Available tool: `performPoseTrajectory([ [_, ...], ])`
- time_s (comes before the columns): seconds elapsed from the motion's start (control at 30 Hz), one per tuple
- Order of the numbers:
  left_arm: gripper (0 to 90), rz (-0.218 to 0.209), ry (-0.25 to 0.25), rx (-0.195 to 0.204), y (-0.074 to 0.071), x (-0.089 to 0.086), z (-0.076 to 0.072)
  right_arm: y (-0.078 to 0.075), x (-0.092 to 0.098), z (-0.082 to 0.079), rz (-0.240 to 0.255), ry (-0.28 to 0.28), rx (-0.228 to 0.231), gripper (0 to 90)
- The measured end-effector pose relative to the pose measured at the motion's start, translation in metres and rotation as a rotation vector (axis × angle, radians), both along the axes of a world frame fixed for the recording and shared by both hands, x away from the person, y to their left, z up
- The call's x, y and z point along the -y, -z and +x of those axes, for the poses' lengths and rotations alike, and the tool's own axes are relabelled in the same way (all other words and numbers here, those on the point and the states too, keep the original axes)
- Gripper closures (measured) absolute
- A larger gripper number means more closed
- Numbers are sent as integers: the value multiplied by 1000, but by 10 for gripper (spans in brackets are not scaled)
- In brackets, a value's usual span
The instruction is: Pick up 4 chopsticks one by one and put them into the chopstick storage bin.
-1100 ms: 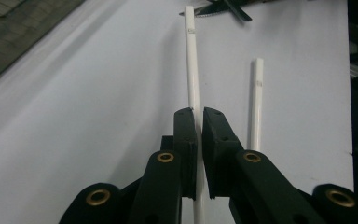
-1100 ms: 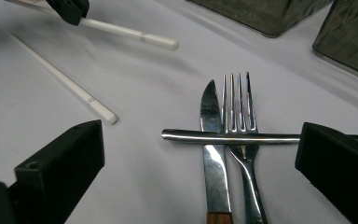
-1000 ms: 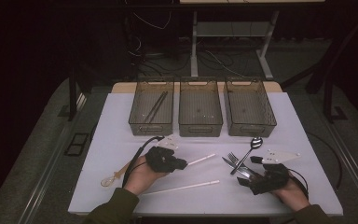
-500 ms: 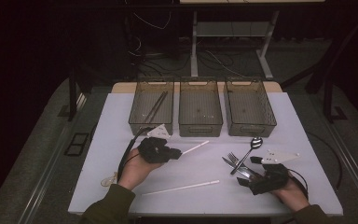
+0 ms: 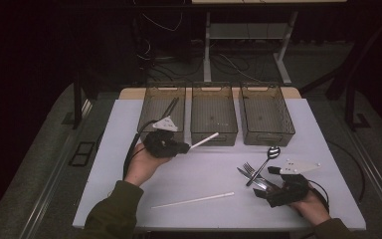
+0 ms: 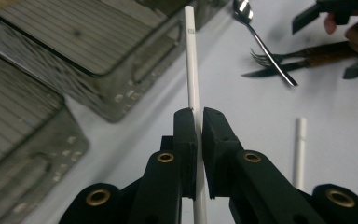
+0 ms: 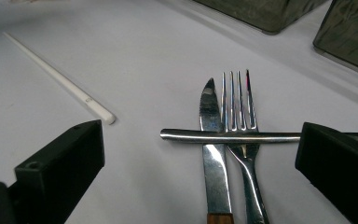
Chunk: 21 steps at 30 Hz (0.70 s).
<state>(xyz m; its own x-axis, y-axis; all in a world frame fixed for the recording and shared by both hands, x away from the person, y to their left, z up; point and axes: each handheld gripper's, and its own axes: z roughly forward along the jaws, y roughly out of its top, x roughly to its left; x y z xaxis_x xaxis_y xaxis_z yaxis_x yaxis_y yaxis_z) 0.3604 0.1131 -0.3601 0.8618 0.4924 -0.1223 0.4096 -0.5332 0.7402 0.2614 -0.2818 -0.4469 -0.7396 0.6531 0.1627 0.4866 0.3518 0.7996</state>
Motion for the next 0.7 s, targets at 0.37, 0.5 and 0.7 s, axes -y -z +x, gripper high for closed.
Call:
performPoseTrajectory([
  [0.37, 843, 23, -103, 27, -24, -14, 48, 0, 1, 1, 3, -4, 16, 14],
  [0.5, 843, 59, -146, 37, -24, -14, 69, 0, 1, 1, 4, -1, 14, 14],
  [0.7, 843, 90, -213, 52, -20, -17, 103, -1, 2, 1, 10, -2, 14, 15],
])
